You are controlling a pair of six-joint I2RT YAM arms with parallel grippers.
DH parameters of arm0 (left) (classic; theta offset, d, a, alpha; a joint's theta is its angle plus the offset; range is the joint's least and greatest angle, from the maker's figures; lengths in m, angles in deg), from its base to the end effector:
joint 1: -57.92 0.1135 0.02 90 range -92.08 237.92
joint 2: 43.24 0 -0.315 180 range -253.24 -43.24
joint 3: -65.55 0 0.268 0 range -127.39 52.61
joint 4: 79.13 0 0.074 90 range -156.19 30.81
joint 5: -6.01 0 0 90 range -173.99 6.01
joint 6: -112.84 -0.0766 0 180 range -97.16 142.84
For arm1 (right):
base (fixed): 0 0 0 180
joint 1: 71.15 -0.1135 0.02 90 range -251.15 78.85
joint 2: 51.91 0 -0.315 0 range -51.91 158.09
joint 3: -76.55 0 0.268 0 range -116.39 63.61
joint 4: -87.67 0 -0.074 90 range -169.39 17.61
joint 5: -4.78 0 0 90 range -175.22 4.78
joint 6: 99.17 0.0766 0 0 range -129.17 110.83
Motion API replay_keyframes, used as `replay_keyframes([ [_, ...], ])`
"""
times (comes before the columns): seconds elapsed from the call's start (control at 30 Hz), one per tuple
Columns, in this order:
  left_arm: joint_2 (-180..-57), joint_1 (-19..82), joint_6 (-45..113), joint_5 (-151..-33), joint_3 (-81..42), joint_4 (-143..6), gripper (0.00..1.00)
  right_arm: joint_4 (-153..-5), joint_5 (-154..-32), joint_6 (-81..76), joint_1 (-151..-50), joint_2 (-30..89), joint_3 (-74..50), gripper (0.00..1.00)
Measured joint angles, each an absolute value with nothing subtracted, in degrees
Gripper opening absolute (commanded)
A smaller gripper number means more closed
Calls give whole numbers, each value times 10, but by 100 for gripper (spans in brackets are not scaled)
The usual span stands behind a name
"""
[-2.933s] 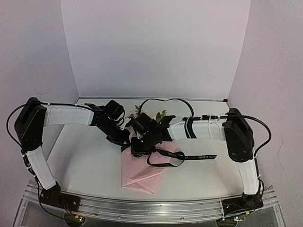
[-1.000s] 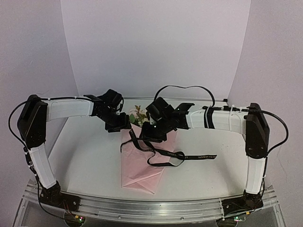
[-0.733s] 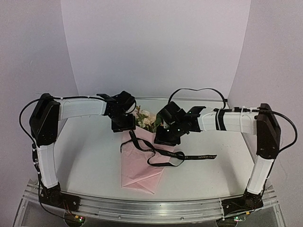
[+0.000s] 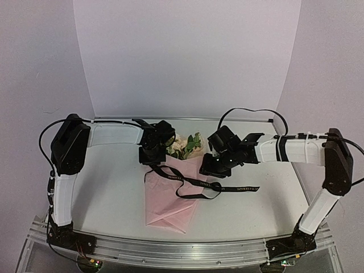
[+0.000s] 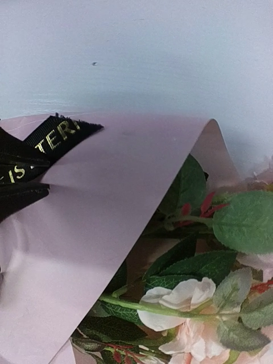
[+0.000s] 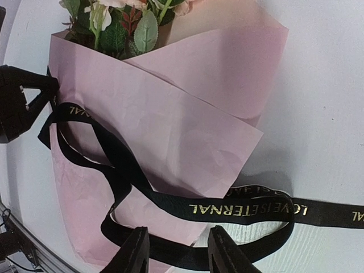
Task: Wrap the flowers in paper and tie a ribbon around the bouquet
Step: Cross the ribbon over the folded bouquet.
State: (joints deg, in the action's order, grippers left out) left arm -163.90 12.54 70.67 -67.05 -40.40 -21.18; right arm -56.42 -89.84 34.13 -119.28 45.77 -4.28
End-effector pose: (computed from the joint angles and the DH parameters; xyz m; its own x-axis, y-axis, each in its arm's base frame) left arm 0.3557 -0.3286 0.1758 -0.9096 -0.0877 -0.4062 -0.0808 0.9961 -0.0342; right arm 0.2688 0.3091 0.2283 -0.9181 -0.0001 -0.3964 -0.1994 0.8643 0.4617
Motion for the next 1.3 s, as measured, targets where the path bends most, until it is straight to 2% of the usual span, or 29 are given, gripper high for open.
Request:
replay_keyframes([
  [0.13,-1637,125,707,-660,-403,-213,1,-570,-894,347,-1186,446,-25,40],
  [0.33,-1595,131,709,-654,-355,-237,1,-573,-878,364,-1169,422,19,46],
  [0.4,-1569,141,712,-659,-323,-252,10,-573,-874,371,-1165,417,30,46],
  [0.43,-1557,147,713,-661,-309,-256,20,-573,-872,373,-1164,415,35,46],
  [0.57,-1519,173,726,-673,-265,-282,42,-573,-870,378,-1164,413,40,46],
  [0.67,-1495,192,732,-698,-223,-324,51,-573,-869,381,-1164,413,40,46],
  [0.97,-1446,239,789,-800,-105,-436,55,-573,-868,385,-1164,413,40,46],
  [1.17,-1415,261,869,-874,4,-569,62,-573,-867,385,-1164,413,40,46],
  [1.3,-1410,270,919,-902,63,-663,63,-573,-867,385,-1164,413,40,46],
])
